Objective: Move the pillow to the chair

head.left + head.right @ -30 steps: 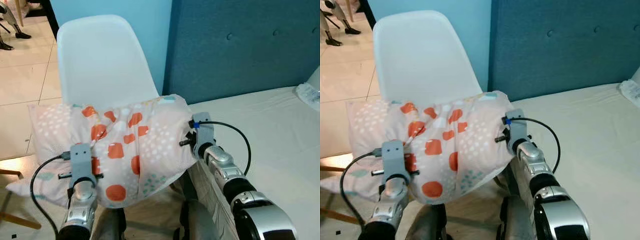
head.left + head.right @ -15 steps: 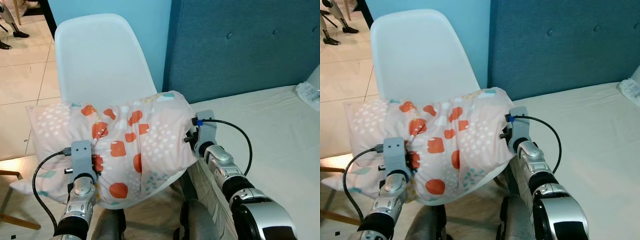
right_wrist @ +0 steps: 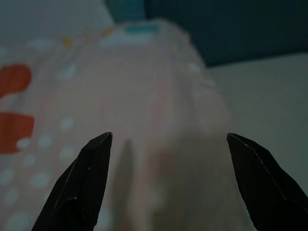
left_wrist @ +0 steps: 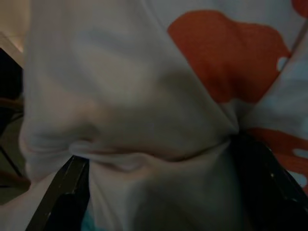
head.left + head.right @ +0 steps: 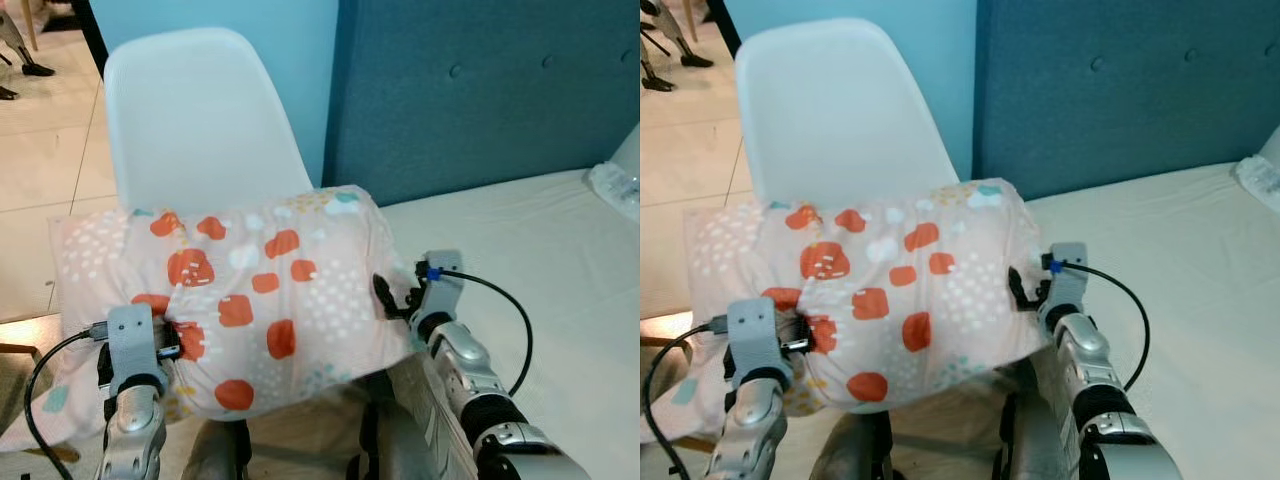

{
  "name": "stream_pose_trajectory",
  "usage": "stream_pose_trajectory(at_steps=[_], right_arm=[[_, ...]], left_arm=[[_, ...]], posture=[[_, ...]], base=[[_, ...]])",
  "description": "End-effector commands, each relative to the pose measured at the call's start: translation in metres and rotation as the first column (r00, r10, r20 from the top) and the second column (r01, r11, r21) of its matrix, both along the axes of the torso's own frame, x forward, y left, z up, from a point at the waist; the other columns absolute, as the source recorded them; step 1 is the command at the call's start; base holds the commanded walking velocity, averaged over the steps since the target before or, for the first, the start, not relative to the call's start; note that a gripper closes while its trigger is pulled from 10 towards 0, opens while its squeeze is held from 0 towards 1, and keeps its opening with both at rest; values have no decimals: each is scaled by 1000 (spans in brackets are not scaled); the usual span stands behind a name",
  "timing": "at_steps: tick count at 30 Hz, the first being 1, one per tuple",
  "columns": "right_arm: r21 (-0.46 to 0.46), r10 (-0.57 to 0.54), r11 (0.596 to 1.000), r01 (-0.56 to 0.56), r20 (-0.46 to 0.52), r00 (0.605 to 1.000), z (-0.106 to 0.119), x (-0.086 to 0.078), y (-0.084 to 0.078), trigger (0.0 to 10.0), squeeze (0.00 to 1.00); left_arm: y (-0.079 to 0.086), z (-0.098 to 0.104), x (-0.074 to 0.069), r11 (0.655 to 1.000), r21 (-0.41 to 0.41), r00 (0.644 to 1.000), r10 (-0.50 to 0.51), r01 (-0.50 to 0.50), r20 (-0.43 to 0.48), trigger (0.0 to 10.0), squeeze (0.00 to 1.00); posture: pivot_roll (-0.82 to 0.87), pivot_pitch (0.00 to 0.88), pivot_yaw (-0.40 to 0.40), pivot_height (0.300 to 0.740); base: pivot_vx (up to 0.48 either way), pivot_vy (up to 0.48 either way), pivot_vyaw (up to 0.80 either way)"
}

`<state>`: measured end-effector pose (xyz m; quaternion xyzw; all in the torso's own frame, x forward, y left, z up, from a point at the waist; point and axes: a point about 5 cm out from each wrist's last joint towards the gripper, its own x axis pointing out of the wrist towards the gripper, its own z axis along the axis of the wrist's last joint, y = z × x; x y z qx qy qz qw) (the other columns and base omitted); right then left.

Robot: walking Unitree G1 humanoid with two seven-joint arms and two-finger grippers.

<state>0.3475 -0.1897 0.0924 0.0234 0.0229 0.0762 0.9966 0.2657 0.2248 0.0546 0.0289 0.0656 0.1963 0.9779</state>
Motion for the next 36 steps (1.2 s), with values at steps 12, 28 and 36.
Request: stream_pose_trajectory(at_steps=[12,28,36], right_arm=[[-31,-262,962,271,161,951,36,8,-26,10000,0],[-11,-108,994,112,173,979,35,6,12,10000,0],[-81,58,996,-39,255,965,49,-7,64,10000,0]], left_arm=[[40,56,-25,933,109,902,294,-342,315,10000,263],[8,72,-13,979,142,951,102,-149,292,10000,0],[-70,108,32,945,52,883,-320,322,344,10000,0]], posture=[[74,139,-47,611],[84,136,-49,611],[75,89,-26,611]], base=[[0,0,0],[0,0,0],[0,0,0]])
